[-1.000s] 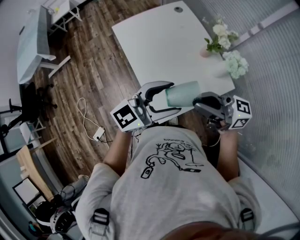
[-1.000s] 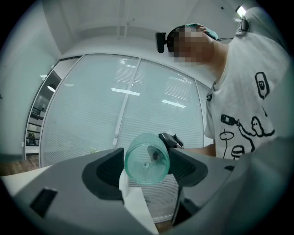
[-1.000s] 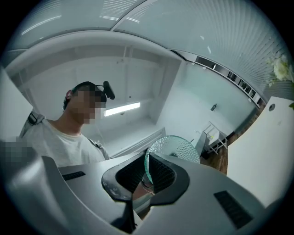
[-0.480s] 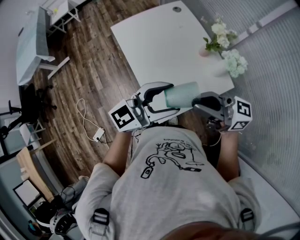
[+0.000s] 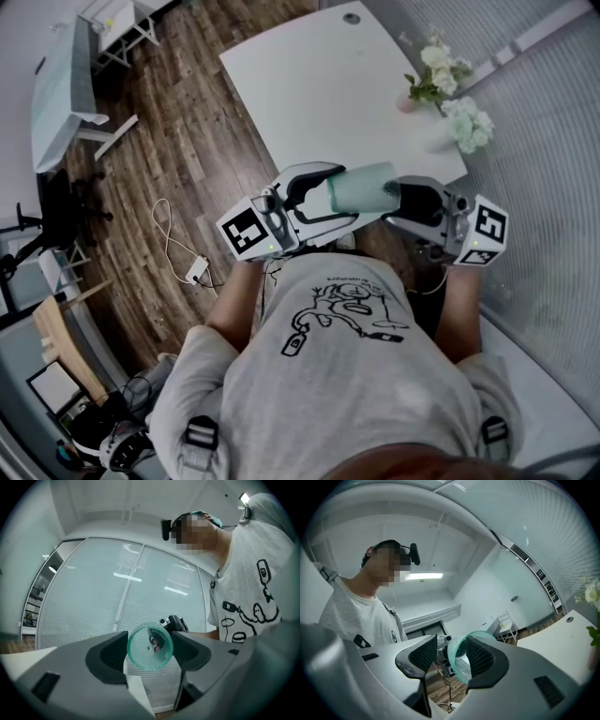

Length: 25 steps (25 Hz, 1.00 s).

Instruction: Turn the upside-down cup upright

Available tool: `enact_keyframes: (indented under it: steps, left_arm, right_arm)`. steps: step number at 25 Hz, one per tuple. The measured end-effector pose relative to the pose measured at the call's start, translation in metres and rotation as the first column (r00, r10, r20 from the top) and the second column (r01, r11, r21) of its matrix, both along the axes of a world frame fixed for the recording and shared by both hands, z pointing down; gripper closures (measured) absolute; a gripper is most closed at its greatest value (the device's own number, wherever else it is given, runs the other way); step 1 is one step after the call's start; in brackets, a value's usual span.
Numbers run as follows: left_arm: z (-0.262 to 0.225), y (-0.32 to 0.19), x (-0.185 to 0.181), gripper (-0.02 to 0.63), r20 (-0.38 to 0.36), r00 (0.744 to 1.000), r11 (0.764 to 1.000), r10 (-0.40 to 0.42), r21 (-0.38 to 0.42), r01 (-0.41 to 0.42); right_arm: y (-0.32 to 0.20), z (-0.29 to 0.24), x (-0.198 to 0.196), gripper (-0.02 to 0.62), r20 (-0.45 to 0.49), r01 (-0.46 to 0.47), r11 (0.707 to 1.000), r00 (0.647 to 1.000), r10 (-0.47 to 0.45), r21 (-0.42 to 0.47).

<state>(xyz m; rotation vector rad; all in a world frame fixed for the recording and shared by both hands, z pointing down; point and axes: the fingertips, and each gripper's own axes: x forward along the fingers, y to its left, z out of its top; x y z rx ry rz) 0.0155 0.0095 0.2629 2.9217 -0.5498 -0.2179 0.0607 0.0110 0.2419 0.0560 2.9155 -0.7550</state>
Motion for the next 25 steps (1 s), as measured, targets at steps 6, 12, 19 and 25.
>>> enact_keyframes:
  steps: [6, 12, 19, 25]
  left_arm:
    - [0.003, -0.001, 0.001, 0.316, 0.000, 1.000, 1.000, -0.005, 0.009, 0.005]
    - [0.004, -0.002, 0.001, 0.316, 0.000, 1.000, 1.000, -0.014, 0.004, 0.014]
    - [0.004, -0.006, -0.001, 0.318, 0.001, 1.000, 1.000, -0.028, 0.004, 0.028]
    - [0.002, -0.009, -0.005, 0.318, -0.006, 0.999, 0.999, -0.043, 0.003, 0.043]
  right_arm:
    - [-0.003, 0.009, -0.004, 0.337, -0.120, -0.053, 0.995, 0.991, 0.062, 0.079]
    - [-0.010, 0.019, -0.010, 0.279, -0.269, -0.123, 0.966, 0.945, 0.184, 0.226]
    - [-0.023, 0.023, -0.011, 0.253, -0.377, -0.172, 0.884, 0.857, 0.352, 0.436]
    - [-0.018, 0.029, -0.015, 0.245, -0.483, -0.038, 0.798, 0.778, 0.401, 0.602]
